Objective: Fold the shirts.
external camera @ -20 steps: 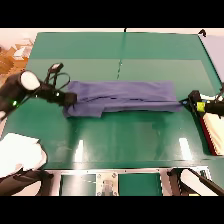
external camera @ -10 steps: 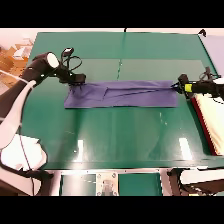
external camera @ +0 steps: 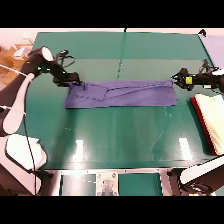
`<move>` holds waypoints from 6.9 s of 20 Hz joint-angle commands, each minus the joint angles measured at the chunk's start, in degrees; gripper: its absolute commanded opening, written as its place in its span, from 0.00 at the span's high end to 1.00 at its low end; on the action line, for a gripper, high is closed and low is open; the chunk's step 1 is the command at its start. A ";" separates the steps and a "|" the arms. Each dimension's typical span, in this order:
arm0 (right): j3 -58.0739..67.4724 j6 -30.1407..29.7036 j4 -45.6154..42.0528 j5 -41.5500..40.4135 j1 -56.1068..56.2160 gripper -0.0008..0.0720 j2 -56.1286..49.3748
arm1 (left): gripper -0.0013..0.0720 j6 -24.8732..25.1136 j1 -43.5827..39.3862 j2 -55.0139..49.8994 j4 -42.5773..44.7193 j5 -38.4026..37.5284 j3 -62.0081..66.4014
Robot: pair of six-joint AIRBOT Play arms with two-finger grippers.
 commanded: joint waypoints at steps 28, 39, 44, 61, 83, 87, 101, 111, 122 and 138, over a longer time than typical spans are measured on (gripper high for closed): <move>23.93 -4.61 6.56 43.56 -0.28 0.97 4.46 | 0.93 0.35 -26.73 -11.67 -23.58 33.07 3.32; 23.08 -4.63 11.91 44.89 0.07 0.97 9.81 | 0.92 4.20 -31.08 -18.25 -36.61 34.91 9.55; 21.18 -3.06 12.17 43.87 2.25 0.97 9.88 | 0.95 4.70 -18.05 -13.00 -31.04 9.73 17.42; 14.80 11.63 6.93 -21.27 60.81 0.32 -7.96 | 0.95 11.47 11.80 -2.67 -24.52 -11.89 17.35; -1.92 6.49 -1.31 11.47 25.81 0.34 -4.26 | 0.95 12.28 12.24 -2.67 -14.82 -11.28 17.35; -2.56 3.34 5.60 7.41 30.03 0.35 -6.03 | 0.95 12.31 12.24 -2.67 -14.82 -11.34 17.35; 13.57 2.56 15.98 15.23 7.23 0.97 13.14 | 0.95 12.33 12.24 -2.67 -14.82 -13.03 17.35; 13.51 3.91 15.98 19.10 -28.13 0.97 16.61 | 0.95 12.33 12.22 -2.67 -14.84 -12.79 17.35; 13.49 9.35 0.39 31.30 -43.50 0.97 20.70 | 0.95 10.82 12.22 -2.75 -14.88 -14.60 15.43; -16.96 18.16 -41.90 33.64 -45.00 0.16 24.85 | 0.95 10.80 12.22 -2.75 -15.50 -15.63 15.45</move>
